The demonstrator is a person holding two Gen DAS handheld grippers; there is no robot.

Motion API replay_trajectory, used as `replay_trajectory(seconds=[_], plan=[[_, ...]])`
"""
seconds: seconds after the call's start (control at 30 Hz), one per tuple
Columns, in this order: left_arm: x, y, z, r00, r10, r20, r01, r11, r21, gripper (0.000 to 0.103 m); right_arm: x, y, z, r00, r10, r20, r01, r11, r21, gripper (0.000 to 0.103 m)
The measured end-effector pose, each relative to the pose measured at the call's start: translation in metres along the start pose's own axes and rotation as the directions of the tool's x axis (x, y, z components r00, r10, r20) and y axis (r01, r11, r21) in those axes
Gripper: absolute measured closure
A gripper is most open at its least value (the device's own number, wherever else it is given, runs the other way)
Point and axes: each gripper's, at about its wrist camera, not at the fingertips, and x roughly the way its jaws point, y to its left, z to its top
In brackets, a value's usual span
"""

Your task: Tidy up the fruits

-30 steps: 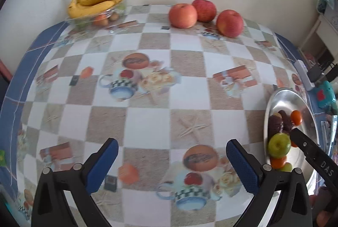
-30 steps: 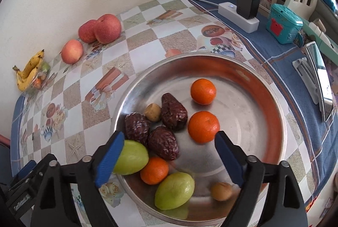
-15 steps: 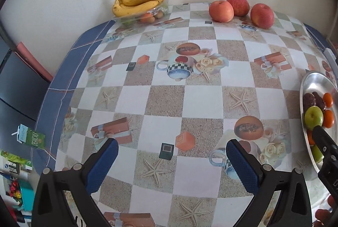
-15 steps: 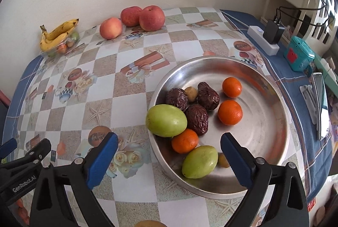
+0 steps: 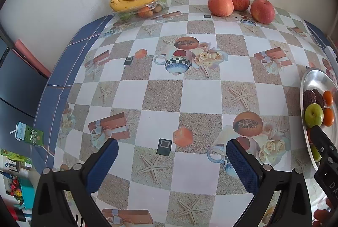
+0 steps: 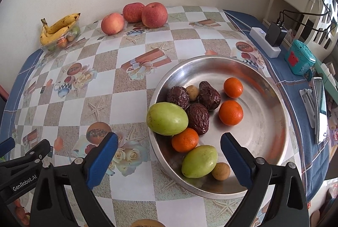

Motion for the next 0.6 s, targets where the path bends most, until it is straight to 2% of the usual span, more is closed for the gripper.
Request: replay_trajectory(seconds=[0.6], plan=[[0.0021,0.0016,-0.0005,0.999,-0.034,-0.023,0.034,0.999,-0.028,0.000,0.0008,-0.0021,0.0004,1.000,-0.007,-0.006,0.007,1.000,0.009,0.005]])
